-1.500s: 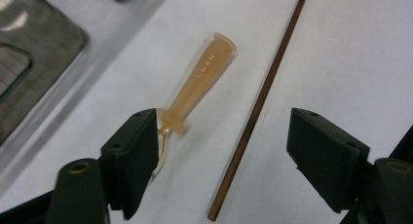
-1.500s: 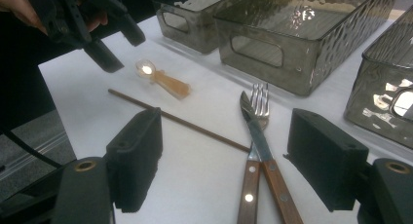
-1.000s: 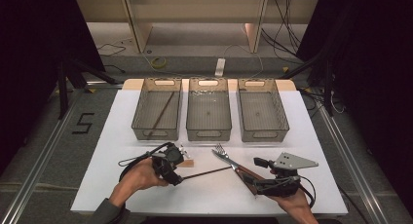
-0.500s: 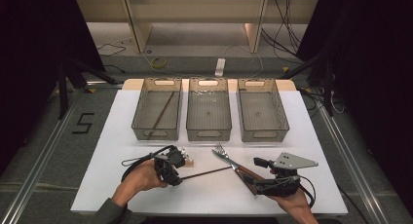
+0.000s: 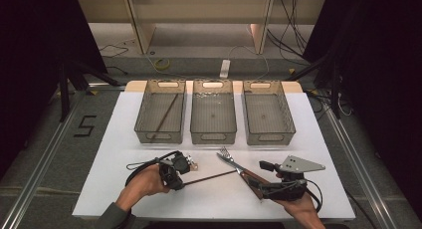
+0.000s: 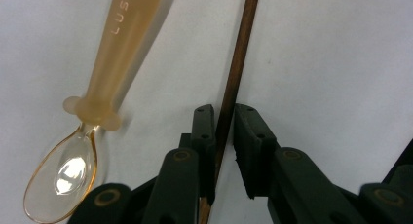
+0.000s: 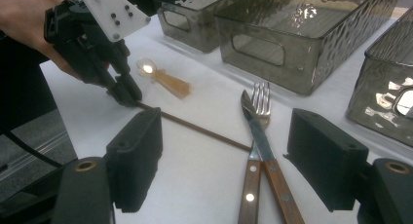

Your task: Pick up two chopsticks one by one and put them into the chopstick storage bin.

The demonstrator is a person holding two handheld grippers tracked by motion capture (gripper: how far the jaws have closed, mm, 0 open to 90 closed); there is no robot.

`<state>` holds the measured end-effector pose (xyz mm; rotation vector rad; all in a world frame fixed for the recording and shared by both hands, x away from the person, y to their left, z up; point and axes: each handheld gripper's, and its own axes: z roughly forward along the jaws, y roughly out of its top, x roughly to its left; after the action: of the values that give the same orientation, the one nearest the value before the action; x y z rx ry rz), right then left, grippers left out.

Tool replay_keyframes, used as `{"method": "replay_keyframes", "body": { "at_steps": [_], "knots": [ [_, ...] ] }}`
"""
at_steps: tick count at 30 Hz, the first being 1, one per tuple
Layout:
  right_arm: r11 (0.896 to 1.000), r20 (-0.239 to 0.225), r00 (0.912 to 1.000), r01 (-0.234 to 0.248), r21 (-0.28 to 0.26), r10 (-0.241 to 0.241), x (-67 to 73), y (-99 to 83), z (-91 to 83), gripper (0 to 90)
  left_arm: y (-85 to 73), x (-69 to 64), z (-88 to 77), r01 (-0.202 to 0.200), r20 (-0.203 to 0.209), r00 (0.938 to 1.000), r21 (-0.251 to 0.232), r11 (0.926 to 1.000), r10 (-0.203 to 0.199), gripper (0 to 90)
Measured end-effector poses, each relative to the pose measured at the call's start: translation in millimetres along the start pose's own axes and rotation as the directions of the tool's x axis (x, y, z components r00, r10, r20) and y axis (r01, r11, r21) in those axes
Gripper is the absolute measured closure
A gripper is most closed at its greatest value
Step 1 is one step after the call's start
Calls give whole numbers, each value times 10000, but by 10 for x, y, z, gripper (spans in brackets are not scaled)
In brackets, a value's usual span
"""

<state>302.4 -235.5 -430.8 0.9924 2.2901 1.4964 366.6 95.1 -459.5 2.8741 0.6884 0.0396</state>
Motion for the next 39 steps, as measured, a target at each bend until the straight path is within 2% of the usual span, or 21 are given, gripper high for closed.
{"method": "replay_keyframes", "body": {
  "at_steps": [10,13,23,27,31,34,39],
  "knots": [
    [10000,2,10000,-15,-10,15,-2,0,-5,296,-20,-25,-4,-608,191,9980,82,9981,606,839],
    [10000,-6,10000,-6,-16,6,-5,-1,-8,296,-30,-28,-5,-584,228,9980,61,9983,583,841],
    [10000,-7,10000,-14,1,14,-2,0,-7,297,-73,-21,-63,-875,495,9951,275,9958,860,845],
    [10000,3,10000,-4,19,4,-5,0,-9,297,-102,-5,-110,-771,567,9955,159,9969,761,845],
    [10000,-5,10000,0,-2,0,-4,0,-7,297,-162,44,-153,-760,836,9938,225,9969,739,845],
    [10000,-9,10000,-14,7,14,-5,-1,-6,297,-208,87,-204,-622,915,9940,144,9980,607,845],
    [10000,-24,10000,-20,17,20,-2,-1,-3,297,-236,85,-304,-572,994,9934,-102,9983,580,845]
  ]
}}
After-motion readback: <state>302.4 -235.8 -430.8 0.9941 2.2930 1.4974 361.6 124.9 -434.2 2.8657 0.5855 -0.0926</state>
